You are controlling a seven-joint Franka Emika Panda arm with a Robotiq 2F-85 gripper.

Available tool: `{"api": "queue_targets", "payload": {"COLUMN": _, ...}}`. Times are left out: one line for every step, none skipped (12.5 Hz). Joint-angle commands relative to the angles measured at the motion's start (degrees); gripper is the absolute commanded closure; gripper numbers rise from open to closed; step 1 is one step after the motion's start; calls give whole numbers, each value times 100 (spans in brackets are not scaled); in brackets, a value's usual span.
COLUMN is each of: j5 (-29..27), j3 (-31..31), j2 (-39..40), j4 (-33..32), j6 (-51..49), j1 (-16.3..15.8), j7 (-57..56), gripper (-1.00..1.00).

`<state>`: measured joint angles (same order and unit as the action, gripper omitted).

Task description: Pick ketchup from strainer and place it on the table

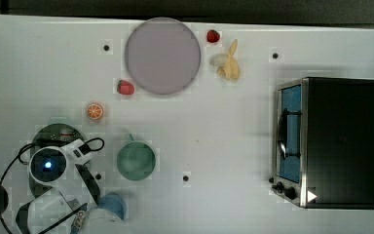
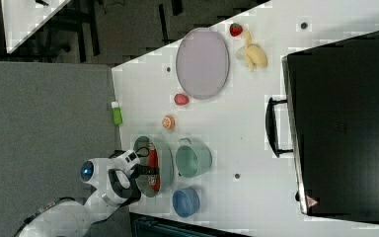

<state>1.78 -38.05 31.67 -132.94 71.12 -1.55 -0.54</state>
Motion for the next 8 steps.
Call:
{"api": "queue_targets", "payload": {"j5": -12, "j3": 65, "j2": -63, "j4": 174, "j6": 104, "j1": -277, "j7": 228, "gripper": -20}}
{"api": "queue_targets", "payload": {"j5": -12, "j3": 43, "j2": -75, "j4": 184, "j6": 100, "j1": -284, "j7": 228, "gripper": -18}}
{"api": "queue_targets", "payload": {"j5": -13, "j3": 25, "j2": -128, "j4": 186, "j6": 61, "j1": -280, "j7": 228, "gripper": -18}}
{"api": "queue_targets", "payload": {"j5": -14, "j3": -4, "j2": -244, "j4": 187, "j6": 6, "j1": -273, "j7": 228, "gripper": -18}}
{"api": "queue_targets", "payload": {"j5": -20, "j3": -55, "j2": -419, "j4": 192, "j6": -176, "j1": -261, "j7": 228, "gripper": -18}}
{"api": "queue_targets", "payload": {"j5": -51, "j3": -108, "j2": -655, "j4": 210, "j6": -439, "j1": -240, "j7": 243, "gripper": -18}}
{"api": "queue_targets", "payload": {"j5": -94, "j3": -143, "j2": -937, "j4": 252, "j6": -741, "j1": -212, "j7": 281, "gripper": -18}}
{"api": "queue_targets", "payload": {"j5": -183, "j3": -146, "j2": -1247, "j4": 330, "j6": -1081, "j1": -196, "j7": 314, "gripper": -18}}
